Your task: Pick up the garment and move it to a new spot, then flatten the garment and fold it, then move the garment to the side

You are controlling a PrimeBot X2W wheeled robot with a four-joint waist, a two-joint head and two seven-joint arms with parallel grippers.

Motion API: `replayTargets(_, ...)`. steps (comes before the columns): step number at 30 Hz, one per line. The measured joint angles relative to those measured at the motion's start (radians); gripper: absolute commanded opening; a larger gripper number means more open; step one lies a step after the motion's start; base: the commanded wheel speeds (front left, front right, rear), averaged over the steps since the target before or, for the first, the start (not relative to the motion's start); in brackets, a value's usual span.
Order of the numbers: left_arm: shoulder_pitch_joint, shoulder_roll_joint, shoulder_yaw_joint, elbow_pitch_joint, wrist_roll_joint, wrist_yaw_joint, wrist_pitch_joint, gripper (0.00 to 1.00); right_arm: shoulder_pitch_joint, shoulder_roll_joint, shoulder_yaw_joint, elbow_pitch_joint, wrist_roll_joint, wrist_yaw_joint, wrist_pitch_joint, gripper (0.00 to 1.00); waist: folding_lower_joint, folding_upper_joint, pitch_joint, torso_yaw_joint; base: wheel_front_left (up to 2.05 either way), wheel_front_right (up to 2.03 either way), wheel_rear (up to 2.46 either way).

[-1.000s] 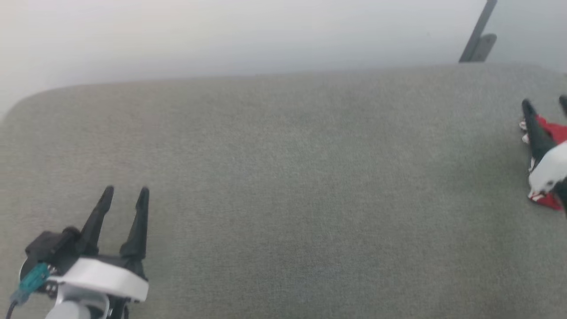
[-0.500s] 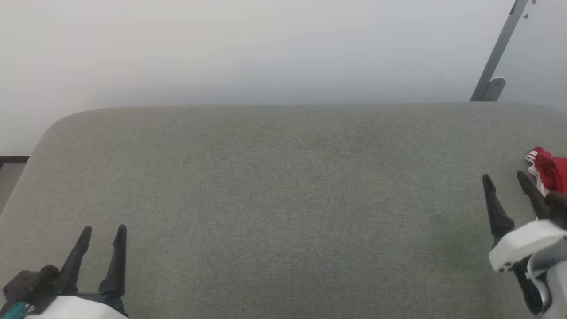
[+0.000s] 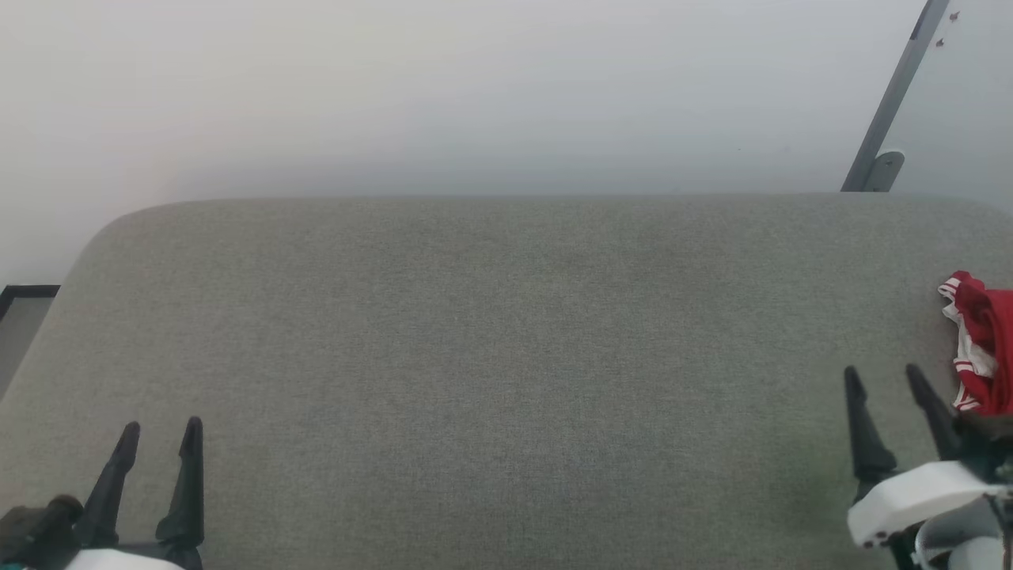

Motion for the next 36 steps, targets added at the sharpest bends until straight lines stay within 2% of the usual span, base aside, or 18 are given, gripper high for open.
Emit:
replayTargets(7,0.017,-0.012,0.012,-0.001,0.004,0.0,0.0,1.0,0.019,0.028,0.013,-0.007,-0.009,0.0,0.0,1.0,0.0,0.0,0.0,-0.006,0.0,0.0,0.0)
replayTargets(28,0.031,-0.033,0.025,-0.023,0.023,0.0,0.0,1.0,0.033,0.049,0.013,-0.016,-0.012,0.0,0.0,1.0,0.0,0.0,-0.004,-0.013,0.0,0.0,0.0)
replayTargets(29,0.032,-0.034,0.027,-0.026,0.03,0.0,0.0,0.0,0.033,0.052,0.013,-0.016,-0.012,0.0,0.0,0.0,0.0,0.0,-0.004,-0.014,0.0,0.0,0.0)
replayTargets(36,0.041,-0.082,0.012,0.024,0.003,0.0,0.014,0.0,0.07,0.075,0.011,0.033,0.022,0.0,0.02,0.0,0.0,0.0,-0.003,-0.014,0.0,0.0,0.0)
